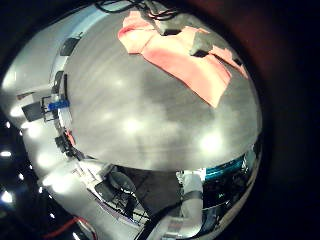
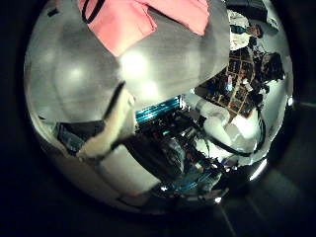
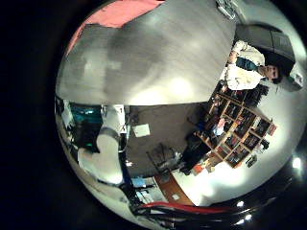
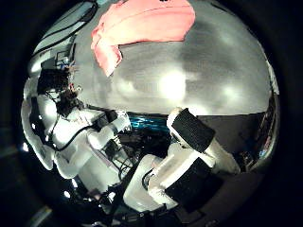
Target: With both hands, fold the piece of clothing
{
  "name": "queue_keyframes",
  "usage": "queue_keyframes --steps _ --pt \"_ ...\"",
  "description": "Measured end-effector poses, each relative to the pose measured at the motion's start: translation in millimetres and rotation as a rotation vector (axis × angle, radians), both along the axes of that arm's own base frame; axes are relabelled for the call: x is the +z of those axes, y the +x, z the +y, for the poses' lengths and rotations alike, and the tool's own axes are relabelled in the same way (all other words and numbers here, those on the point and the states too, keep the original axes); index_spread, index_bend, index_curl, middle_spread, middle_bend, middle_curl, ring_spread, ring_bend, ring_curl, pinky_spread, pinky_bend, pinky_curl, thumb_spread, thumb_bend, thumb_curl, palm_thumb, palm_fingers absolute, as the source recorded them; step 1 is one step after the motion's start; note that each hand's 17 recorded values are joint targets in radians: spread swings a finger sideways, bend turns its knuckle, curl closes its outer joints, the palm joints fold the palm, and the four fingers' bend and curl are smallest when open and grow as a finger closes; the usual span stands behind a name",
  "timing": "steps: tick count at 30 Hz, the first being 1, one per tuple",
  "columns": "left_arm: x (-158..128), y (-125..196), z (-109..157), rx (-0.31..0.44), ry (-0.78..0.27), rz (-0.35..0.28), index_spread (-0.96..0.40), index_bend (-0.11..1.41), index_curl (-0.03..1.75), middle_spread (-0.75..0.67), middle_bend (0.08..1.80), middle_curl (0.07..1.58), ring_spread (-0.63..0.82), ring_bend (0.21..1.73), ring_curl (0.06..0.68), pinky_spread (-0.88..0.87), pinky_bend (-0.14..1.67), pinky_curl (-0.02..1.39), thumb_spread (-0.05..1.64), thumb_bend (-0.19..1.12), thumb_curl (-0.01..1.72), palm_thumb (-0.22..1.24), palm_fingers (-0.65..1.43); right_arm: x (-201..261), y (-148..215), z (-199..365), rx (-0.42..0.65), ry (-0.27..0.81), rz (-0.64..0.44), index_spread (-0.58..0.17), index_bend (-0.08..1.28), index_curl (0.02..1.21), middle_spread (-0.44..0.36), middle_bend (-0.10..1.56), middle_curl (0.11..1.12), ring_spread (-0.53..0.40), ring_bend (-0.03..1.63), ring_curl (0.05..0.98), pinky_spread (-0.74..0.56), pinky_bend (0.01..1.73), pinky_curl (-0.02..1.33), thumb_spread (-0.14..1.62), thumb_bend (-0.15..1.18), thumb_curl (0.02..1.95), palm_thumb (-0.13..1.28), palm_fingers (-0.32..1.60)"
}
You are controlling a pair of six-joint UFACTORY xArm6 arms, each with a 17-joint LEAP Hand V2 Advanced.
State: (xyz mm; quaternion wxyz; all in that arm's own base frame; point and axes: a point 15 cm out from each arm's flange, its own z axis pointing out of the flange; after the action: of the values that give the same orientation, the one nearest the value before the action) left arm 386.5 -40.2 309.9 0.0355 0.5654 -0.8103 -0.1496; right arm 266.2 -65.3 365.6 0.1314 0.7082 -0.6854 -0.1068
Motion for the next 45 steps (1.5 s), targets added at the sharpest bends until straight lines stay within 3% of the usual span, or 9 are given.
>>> queue_keyframes --steps 8,14,20,27,35,38,40,45 --pt "-78 47 7 -0.077 -0.029 -0.038 0.03 0.10 0.31 0.35 0.17 0.30 0.46 0.64 0.210 0.41 0.43 0.37 0.94 -0.04 0.29 0.17 -0.12 1 -1 -1 -0.033 -0.011 -0.005 -0.371 0.16 0.28 -0.062 0.22 0.37 0.064 0.40 0.255 0.31 0.37 0.28 1.30 -0.01 0.36 0.63 0.25" --pt "-133 52 -2 -0.082 -0.088 -0.011 0.05 0.10 0.25 0.40 0.17 0.28 0.51 0.61 0.205 0.46 0.43 0.36 0.87 -0.04 0.31 0.13 -0.13 0 0 -1 -0.033 -0.011 -0.005 -0.371 0.16 0.28 -0.058 0.21 0.37 0.056 0.41 0.257 0.31 0.37 0.28 1.30 -0.01 0.37 0.64 0.25" --pt "-146 50 -14 -0.089 -0.085 -0.001 0.06 0.13 0.22 0.41 0.18 0.27 0.53 0.59 0.201 0.47 0.40 0.34 0.84 -0.03 0.32 0.12 -0.09 -2 4 -2 -0.027 -0.012 -0.015 -0.370 0.16 0.28 -0.047 0.21 0.37 0.054 0.41 0.259 0.31 0.37 0.28 1.30 -0.01 0.37 0.64 0.24" --pt "-146 44 -23 -0.084 -0.068 -0.003 0.10 0.18 0.25 0.23 0.29 0.33 0.48 0.58 0.195 0.46 0.30 0.30 0.85 -0.02 0.33 0.17 0.10 -1 5 -2 -0.019 -0.011 -0.024 -0.368 0.16 0.28 -0.035 0.21 0.37 0.053 0.40 0.258 0.31 0.38 0.28 1.30 -0.01 0.37 0.64 0.24" --pt "-147 37 -17 -0.076 0.015 0.004 0.00 0.24 0.33 -0.02 0.60 0.46 0.14 0.62 0.207 0.30 0.16 0.25 0.89 -0.01 0.35 0.30 0.42 0 5 -2 -0.018 -0.011 -0.027 -0.370 0.16 0.28 -0.028 0.21 0.37 0.053 0.40 0.258 0.31 0.37 0.27 1.29 -0.01 0.37 0.64 0.24" --pt "-145 35 -17 -0.063 0.028 0.005 -0.08 0.29 0.37 -0.14 0.77 0.55 -0.10 0.78 0.249 0.14 0.18 0.24 0.93 0.02 0.37 0.44 0.66 0 5 -2 -0.018 -0.011 -0.027 -0.370 0.16 0.29 -0.028 0.21 0.37 0.053 0.40 0.258 0.31 0.37 0.27 1.29 -0.01 0.37 0.64 0.24" --pt "-143 36 -17 -0.057 0.031 0.000 -0.14 0.30 0.40 -0.21 0.84 0.59 -0.26 0.92 0.296 -0.04 0.30 0.27 0.97 0.06 0.38 0.56 0.92 0 5 -2 -0.018 -0.011 -0.027 -0.369 0.16 0.29 -0.027 0.21 0.37 0.053 0.40 0.257 0.31 0.37 0.27 1.29 -0.01 0.37 0.64 0.24" --pt "-137 37 -16 -0.060 0.032 -0.014 -0.29 0.31 0.47 -0.35 0.86 0.70 -0.43 1.14 0.414 -0.43 0.73 0.41 1.01 0.10 0.42 0.76 1.18 0 5 -2 -0.015 -0.010 -0.025 -0.371 0.16 0.29 -0.027 0.20 0.37 0.053 0.40 0.257 0.31 0.37 0.27 1.29 -0.01 0.37 0.64 0.24"
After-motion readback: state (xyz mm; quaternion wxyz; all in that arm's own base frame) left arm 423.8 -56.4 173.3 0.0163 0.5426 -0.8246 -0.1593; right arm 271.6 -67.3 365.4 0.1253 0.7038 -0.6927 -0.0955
